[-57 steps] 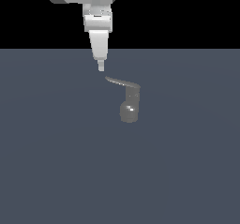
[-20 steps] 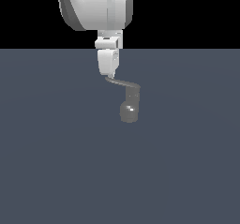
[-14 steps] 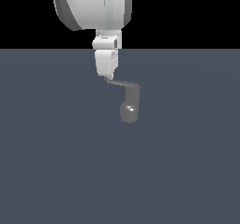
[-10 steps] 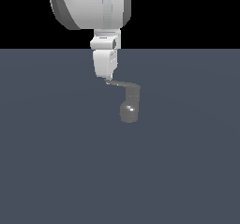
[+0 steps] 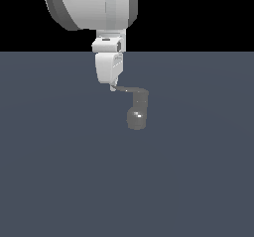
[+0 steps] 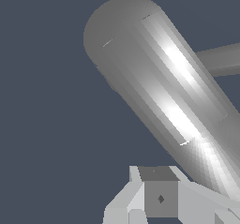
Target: Turn on the faucet by rotating a designated handle.
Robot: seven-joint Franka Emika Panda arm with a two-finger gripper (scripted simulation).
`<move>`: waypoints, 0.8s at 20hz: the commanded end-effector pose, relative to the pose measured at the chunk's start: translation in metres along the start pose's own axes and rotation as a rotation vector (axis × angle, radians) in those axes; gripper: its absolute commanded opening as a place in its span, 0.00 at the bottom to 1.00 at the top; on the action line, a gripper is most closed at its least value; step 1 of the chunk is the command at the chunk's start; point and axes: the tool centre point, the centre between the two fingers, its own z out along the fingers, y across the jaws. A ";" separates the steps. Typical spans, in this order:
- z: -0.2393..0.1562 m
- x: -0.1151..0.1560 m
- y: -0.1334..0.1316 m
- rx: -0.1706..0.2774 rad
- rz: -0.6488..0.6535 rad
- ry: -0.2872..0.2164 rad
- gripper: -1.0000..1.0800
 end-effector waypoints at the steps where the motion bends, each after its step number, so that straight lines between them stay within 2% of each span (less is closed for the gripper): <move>1: 0.001 0.006 0.007 -0.003 0.003 0.002 0.00; 16: 0.000 0.030 0.048 -0.005 0.001 0.002 0.00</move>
